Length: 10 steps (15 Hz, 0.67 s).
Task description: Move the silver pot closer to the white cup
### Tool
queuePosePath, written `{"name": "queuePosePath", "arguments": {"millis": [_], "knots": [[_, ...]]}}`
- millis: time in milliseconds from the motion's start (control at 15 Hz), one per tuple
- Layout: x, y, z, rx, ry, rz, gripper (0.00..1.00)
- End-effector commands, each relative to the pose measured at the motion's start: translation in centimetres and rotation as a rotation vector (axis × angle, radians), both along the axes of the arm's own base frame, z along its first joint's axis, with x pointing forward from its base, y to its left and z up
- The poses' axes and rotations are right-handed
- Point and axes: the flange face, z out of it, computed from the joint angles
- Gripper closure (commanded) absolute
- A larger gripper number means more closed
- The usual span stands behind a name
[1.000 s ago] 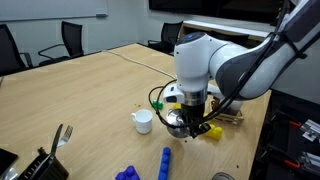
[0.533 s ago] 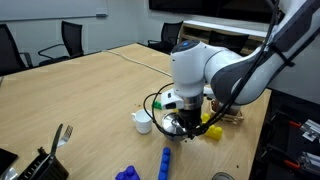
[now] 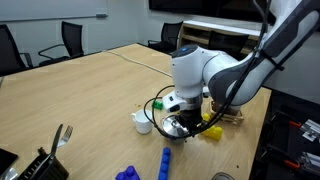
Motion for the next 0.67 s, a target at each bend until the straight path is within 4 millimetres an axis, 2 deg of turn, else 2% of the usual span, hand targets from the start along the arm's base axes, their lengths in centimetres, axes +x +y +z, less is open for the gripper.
{"name": "queuePosePath", "arguments": {"millis": [0, 600], "knots": [[0.5, -1.0, 0.3, 0.006, 0.001, 0.093, 0.98], [2.2, -4.1, -1.0, 0.025, 0.015, 0.165, 0.98]]}}
